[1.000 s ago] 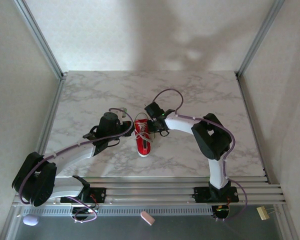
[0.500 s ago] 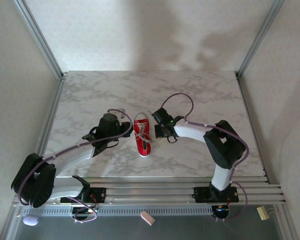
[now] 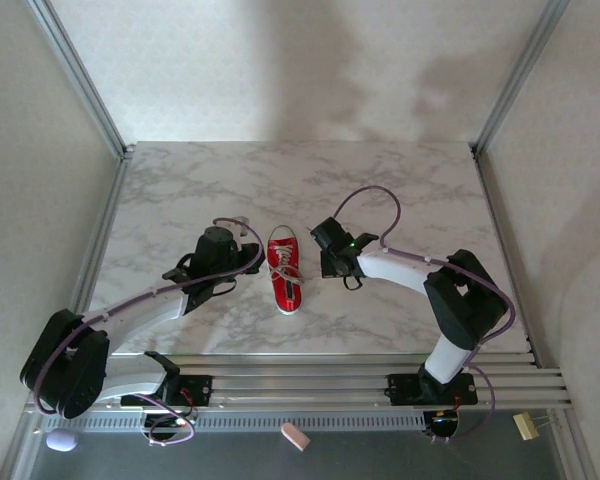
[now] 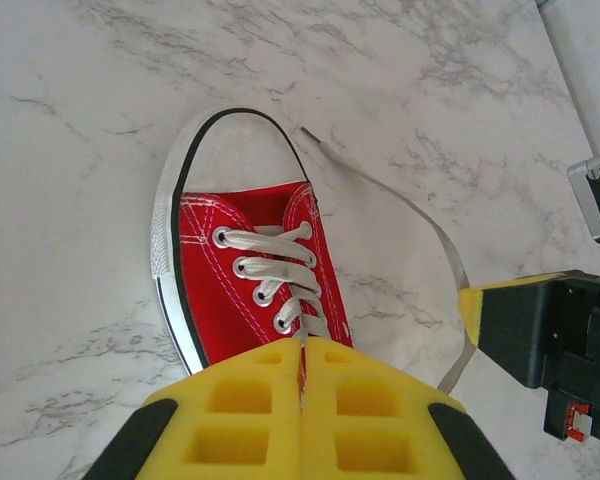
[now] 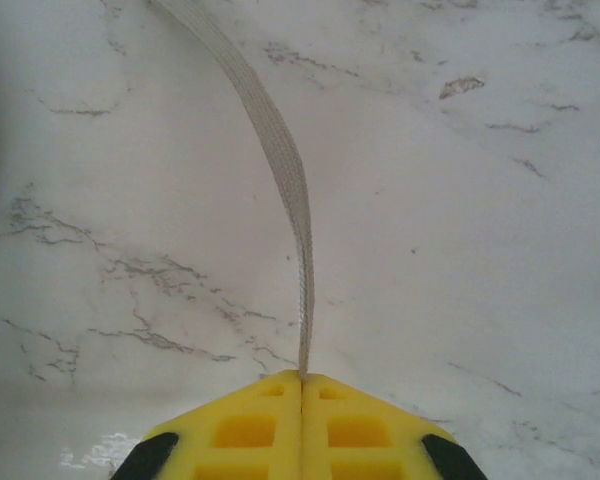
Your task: Tie the shoes
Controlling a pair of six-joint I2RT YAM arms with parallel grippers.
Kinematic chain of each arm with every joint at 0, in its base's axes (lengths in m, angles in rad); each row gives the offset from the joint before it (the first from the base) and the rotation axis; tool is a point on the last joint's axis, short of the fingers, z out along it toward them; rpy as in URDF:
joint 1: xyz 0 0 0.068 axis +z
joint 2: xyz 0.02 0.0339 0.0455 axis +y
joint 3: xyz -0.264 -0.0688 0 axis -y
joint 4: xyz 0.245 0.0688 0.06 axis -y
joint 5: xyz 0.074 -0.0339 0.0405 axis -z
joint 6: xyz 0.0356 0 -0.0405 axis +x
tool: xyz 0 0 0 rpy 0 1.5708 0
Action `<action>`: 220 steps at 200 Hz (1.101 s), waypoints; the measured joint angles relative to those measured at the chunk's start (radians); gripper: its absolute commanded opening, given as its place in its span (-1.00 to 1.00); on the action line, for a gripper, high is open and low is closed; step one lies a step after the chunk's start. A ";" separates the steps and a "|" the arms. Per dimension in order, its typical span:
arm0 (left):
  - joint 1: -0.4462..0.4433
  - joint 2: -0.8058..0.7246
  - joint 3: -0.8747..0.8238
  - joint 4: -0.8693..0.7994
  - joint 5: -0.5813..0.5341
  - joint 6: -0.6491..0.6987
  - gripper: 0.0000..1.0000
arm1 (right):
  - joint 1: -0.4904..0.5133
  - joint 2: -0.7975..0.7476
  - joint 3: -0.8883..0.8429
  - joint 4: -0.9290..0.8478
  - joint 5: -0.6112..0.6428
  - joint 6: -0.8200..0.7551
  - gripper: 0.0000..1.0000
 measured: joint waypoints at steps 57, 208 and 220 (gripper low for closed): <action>0.008 -0.052 -0.013 -0.043 -0.084 0.000 -1.00 | 0.000 -0.005 -0.025 -0.043 0.027 0.016 -1.00; 0.203 -0.121 -0.003 -0.305 -0.576 -0.060 -1.00 | -0.030 -0.073 -0.009 -0.145 0.195 -0.036 -1.00; 0.236 -0.124 -0.013 -0.307 -0.590 -0.079 -1.00 | -0.031 -0.073 -0.008 -0.146 0.203 -0.038 -1.00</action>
